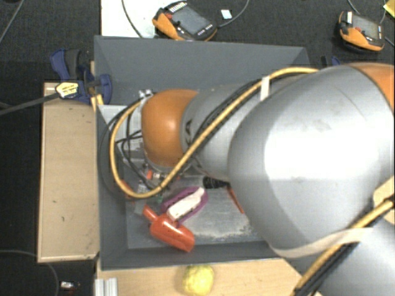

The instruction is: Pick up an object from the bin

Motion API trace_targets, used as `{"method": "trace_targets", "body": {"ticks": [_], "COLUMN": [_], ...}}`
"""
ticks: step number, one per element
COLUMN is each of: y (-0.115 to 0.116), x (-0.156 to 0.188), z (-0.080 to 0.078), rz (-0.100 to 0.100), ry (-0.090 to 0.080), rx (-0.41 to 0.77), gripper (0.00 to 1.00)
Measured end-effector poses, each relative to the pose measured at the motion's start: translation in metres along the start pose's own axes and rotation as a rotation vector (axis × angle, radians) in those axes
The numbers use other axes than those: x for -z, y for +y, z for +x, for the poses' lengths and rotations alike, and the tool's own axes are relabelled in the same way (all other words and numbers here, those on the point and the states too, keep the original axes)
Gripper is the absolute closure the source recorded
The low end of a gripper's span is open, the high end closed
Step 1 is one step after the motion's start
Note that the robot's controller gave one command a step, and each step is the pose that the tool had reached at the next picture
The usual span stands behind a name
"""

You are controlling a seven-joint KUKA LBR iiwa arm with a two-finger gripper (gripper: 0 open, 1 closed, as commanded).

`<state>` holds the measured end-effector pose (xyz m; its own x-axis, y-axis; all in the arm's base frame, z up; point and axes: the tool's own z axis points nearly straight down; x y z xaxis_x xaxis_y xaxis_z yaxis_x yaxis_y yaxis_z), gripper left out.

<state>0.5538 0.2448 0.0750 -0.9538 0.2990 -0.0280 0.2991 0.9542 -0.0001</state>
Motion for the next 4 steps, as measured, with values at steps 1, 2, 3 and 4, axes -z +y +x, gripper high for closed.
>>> {"method": "trace_targets", "body": {"ticks": [1, 2, 3, 4], "y": [-0.058, -0.058, -0.058, -0.059], "x": [-0.004, -0.004, -0.004, 0.015], "z": [-0.056, -0.056, -0.056, -0.056], "rz": [-0.012, -0.012, -0.012, -0.012], "ry": [0.011, 0.011, 0.010, 0.013], "rx": [0.174, 0.174, 0.174, 0.173], "gripper": [1.00, 1.00, 1.00, 1.00]}}
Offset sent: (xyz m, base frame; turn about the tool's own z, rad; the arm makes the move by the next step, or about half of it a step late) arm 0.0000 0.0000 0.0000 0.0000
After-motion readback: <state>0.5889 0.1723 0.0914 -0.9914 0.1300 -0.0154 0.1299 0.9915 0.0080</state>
